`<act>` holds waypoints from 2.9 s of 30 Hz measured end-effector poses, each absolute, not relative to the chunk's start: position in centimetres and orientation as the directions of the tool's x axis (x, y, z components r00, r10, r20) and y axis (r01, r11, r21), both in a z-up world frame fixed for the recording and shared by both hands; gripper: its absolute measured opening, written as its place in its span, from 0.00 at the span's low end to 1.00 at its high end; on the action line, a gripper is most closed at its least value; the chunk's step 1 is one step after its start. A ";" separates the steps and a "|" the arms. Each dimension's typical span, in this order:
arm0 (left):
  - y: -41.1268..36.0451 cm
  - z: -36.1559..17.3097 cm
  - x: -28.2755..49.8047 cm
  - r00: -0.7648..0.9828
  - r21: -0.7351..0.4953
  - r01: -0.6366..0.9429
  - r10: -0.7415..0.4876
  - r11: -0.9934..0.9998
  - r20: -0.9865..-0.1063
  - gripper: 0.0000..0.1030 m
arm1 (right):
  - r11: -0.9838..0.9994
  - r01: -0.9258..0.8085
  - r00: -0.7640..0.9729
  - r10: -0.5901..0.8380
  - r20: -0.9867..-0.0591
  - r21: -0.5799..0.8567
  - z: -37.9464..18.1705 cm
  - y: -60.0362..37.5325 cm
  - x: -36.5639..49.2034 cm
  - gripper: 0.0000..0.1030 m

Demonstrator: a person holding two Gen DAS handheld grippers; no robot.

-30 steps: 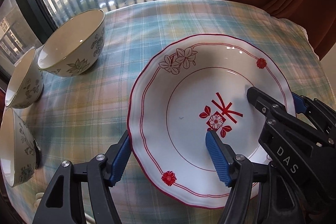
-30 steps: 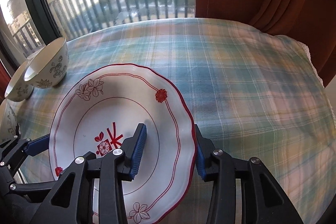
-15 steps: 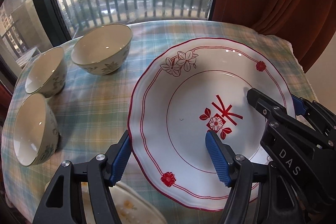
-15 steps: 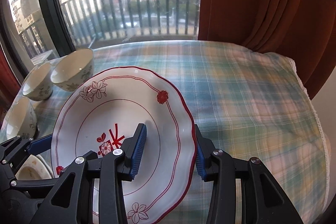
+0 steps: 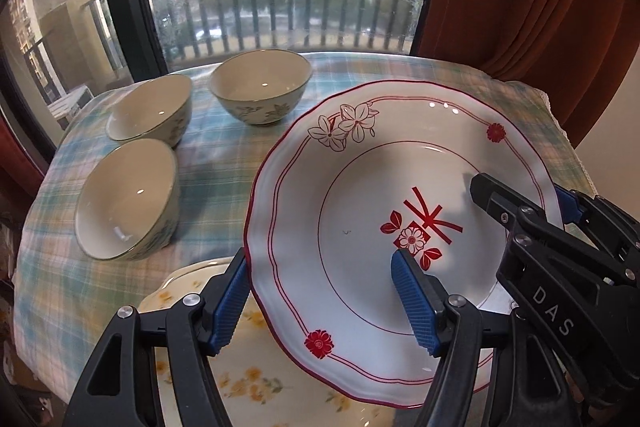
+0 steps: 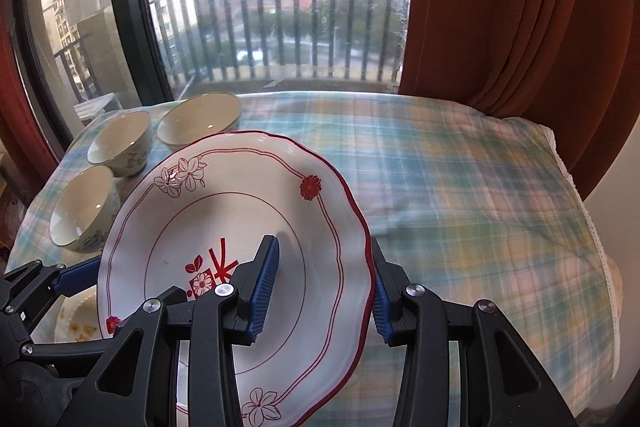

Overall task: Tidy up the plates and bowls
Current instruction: 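Lift the red-patterned plate with both tools and carry it over the plate stack, then lower the red-patterned plate onto the stack and open both tools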

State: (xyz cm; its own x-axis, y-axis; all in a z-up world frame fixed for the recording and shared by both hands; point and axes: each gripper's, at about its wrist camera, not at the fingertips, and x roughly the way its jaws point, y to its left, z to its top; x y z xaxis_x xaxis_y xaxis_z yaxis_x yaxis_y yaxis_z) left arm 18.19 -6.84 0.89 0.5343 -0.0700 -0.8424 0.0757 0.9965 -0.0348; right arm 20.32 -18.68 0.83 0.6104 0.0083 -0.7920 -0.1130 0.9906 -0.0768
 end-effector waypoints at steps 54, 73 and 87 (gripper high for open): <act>0.7 -4.9 8.3 0.646 0.065 0.009 0.043 0.998 -0.762 0.71 | 0.984 -0.177 0.583 0.123 -0.803 0.022 -6.8 -11.5 10.7 0.44; 1.2 -5.0 8.6 0.622 0.134 -0.026 0.121 0.991 -0.773 0.75 | 0.980 -0.187 0.599 0.169 -0.783 0.068 -6.2 -12.2 10.5 0.21; 1.2 -5.4 8.4 0.658 0.176 0.013 0.124 0.984 -0.743 0.84 | 0.983 -0.183 0.620 0.097 -0.779 -0.023 -6.5 -10.4 10.2 0.31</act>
State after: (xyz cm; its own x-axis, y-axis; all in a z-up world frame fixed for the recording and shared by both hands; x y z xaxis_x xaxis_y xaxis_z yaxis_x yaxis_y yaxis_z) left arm 8.40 1.17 -5.37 0.6580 0.1242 -0.7427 0.0129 0.9843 0.1761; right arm 10.24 -10.44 -6.54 0.6198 0.0973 -0.7787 -0.1833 0.9828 -0.0230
